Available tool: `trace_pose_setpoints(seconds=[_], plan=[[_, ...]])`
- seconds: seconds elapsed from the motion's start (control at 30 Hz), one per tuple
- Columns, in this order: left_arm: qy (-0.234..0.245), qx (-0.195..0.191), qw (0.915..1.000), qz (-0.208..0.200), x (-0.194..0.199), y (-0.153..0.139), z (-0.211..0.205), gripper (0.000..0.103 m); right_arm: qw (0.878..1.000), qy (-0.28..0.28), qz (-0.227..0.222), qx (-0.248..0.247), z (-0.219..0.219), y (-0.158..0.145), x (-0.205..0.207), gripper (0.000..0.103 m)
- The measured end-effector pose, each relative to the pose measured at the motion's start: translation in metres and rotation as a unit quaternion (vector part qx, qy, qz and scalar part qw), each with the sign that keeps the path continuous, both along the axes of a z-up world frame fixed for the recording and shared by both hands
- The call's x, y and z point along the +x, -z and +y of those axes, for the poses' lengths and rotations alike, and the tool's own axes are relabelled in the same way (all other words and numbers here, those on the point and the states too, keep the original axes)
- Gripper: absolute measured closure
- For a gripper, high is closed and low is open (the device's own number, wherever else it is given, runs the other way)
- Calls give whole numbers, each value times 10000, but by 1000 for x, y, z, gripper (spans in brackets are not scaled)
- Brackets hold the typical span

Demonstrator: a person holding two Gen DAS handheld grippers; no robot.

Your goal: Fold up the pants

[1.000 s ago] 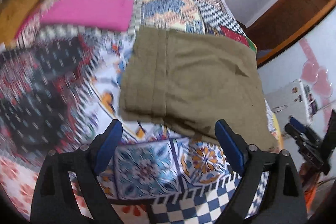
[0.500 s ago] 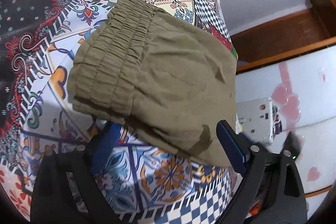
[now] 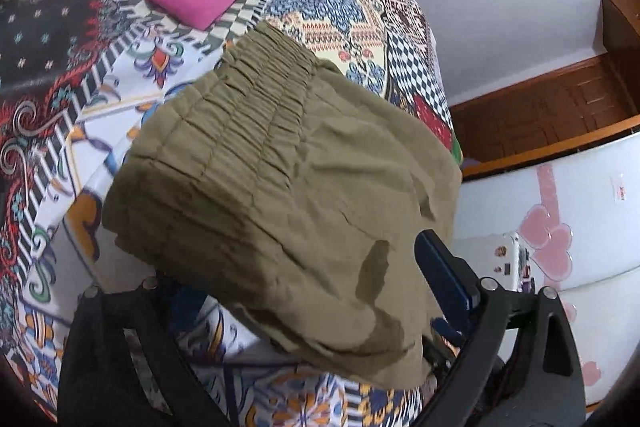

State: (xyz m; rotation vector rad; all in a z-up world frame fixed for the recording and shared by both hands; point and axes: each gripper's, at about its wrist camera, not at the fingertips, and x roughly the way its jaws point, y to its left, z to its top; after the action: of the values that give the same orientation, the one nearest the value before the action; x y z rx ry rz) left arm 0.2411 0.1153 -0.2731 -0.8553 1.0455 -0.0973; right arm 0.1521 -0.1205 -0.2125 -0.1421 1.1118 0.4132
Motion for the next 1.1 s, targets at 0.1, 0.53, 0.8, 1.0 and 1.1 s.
trace_pose_setpoints(seconds=[0.1, 0.53, 0.8, 1.0, 1.1], plan=[[-60, 360, 9993, 30, 9, 0, -1, 26, 10000, -1, -13, -21, 0, -1, -2, 50], [150, 1466, 9889, -194, -6, -17, -9, 68, 10000, 32, 9, -73, -3, -2, 5, 50], [91, 2150, 9759, -367, -52, -34, -12, 69, 9998, -152, 44, -156, 4, -9, 4, 50], [-186, 2474, 9675, -490, -96, -51, -1, 69, 9987, -448, -205, -149, 28, -37, 4, 50], [-337, 2589, 9637, -565, -113, -57, 7, 69, 9971, -637, -411, -13, 53, -58, 5, 50]])
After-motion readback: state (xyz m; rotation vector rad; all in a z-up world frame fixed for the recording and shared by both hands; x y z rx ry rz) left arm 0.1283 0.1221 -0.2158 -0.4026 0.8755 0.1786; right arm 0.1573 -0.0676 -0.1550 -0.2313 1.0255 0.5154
